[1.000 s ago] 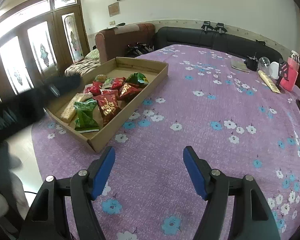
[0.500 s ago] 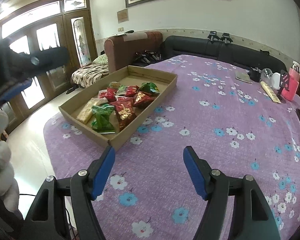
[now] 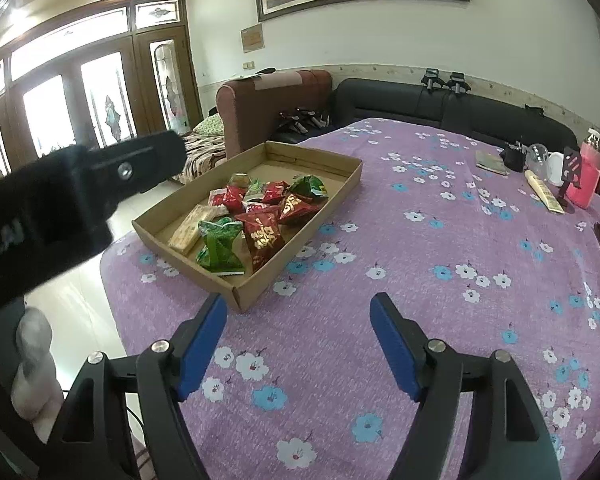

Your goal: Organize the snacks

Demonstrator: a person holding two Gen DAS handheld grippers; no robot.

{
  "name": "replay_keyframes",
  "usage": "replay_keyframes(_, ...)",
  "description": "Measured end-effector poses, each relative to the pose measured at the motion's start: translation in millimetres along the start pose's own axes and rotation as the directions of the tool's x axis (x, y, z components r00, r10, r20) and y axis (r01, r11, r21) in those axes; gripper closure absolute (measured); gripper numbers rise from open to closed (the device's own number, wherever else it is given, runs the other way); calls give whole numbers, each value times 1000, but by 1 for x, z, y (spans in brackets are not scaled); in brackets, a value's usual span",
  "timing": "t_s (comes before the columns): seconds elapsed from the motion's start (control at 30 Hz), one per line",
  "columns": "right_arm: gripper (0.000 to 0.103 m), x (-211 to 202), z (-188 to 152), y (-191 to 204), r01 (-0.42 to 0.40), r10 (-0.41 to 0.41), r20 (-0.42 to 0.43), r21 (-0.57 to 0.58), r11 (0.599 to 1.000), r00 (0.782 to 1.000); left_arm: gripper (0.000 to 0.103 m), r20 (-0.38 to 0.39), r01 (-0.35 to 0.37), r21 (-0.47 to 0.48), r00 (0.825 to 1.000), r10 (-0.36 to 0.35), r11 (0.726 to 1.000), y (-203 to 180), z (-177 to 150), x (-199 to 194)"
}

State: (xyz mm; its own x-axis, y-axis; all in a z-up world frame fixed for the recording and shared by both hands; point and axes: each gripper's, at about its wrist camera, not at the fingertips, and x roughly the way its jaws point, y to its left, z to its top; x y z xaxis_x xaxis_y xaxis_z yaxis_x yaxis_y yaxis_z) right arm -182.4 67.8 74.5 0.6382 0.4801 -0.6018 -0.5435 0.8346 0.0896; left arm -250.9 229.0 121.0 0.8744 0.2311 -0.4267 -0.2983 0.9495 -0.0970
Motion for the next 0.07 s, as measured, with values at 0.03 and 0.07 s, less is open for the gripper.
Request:
replay_keyframes(0.03, 29, 1, 1, -1, -6, 6, -4, 6, 1000, 1000, 0, -4, -4, -3, 1000, 4, 1000, 1, 0, 1)
replay_keyframes(0.07, 29, 2, 1, -3, -13, 13, -7, 13, 1000, 1000, 0, -10, -11, -2, 1000, 11, 1000, 1, 1, 2)
